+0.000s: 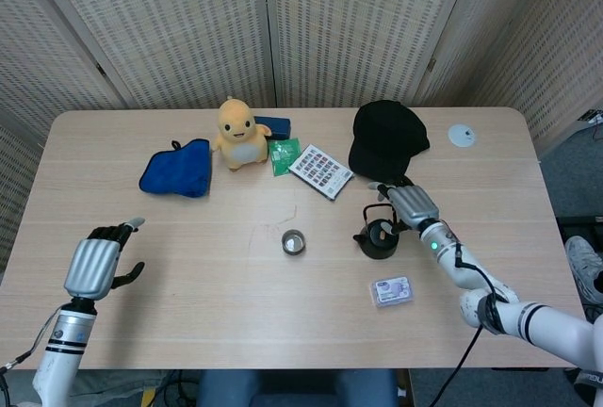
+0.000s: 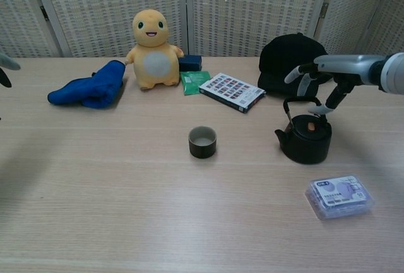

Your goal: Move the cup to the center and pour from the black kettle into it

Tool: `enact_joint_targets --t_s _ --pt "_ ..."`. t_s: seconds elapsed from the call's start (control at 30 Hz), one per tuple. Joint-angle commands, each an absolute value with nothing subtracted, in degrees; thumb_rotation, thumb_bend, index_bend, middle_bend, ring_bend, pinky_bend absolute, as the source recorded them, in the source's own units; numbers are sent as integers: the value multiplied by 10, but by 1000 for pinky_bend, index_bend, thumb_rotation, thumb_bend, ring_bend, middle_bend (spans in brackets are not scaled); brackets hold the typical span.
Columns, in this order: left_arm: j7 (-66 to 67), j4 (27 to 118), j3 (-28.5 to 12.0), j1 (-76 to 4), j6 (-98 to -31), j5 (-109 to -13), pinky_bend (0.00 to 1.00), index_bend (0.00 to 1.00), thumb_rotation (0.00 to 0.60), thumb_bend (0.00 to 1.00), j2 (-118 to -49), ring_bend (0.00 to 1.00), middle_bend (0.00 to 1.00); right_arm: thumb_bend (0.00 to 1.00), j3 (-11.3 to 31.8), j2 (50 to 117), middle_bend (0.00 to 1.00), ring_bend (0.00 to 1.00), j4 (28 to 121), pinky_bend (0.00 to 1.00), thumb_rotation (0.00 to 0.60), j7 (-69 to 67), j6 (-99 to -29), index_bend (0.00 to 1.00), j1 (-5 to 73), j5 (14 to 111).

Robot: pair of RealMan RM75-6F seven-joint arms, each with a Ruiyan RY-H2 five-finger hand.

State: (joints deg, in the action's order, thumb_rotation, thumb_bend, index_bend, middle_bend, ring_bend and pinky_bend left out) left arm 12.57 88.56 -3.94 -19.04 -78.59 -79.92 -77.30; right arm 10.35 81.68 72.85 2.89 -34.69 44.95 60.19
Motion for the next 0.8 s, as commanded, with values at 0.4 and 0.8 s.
enact_joint_targets --t_s 0.4,0.8 --pt "124 878 -43 -184 -787 -804 282 193 600 264 -780 337 309 322 98 835 368 71 709 39 600 -16 -351 143 446 630" --pt "120 880 -44 -176 -796 -814 281 193 600 264 -777 337 309 323 85 787 421 124 796 39 600 -8 -424 143 419 691"
